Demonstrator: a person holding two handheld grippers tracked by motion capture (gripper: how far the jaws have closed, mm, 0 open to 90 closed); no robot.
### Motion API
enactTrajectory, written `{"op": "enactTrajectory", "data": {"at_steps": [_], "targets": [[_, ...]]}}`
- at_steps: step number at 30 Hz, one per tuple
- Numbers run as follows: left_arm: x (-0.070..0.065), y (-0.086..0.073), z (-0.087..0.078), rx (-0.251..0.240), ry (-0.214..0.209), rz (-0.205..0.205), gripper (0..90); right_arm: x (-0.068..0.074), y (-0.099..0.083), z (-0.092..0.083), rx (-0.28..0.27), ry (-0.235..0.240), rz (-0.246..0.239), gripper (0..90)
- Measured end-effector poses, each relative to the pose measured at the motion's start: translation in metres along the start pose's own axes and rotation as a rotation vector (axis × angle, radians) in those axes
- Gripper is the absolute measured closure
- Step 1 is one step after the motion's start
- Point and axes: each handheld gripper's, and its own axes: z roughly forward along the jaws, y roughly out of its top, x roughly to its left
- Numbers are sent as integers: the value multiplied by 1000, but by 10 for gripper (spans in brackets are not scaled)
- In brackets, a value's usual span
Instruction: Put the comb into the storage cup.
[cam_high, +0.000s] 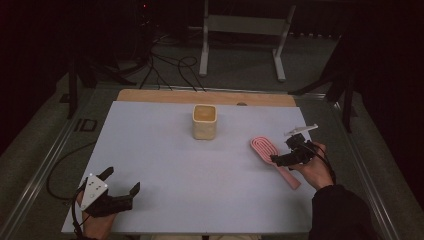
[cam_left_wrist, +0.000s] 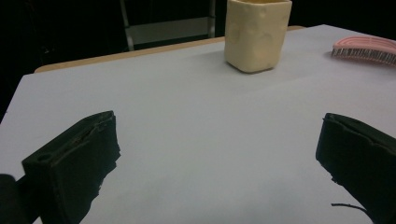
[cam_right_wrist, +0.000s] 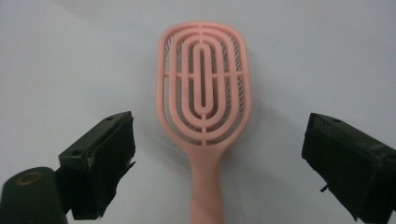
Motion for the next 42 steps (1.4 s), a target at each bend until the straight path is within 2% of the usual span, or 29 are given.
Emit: {"op": "enactTrajectory", "data": {"at_steps": [7,17,21,29,33,39,41,42], "targets": [[0,0,0,1,-3,2,1,-2,1,14,64,13,-3,91],[0,-1,1,4,-5,1,2,-7,-1,28,122,27,5,91],[0,-1,1,7,-4,2,2,-6,-2,33,154,41,-5,91],[0,-1,1,10,-4,2,2,-6,-4,44,224,70,-17,159],[0,-1,1,12,-3,3,2,-4,-5,48,261,81,-19,238],[0,-1,2,14,-3,4,1,-4,-6,52,305,95,-14,472],[0,-1,2,14,-3,3,2,-4,-7,54,324,102,-13,517],[0,-1,2,14,-3,3,2,-3,-6,55,330,90,-8,544]]}}
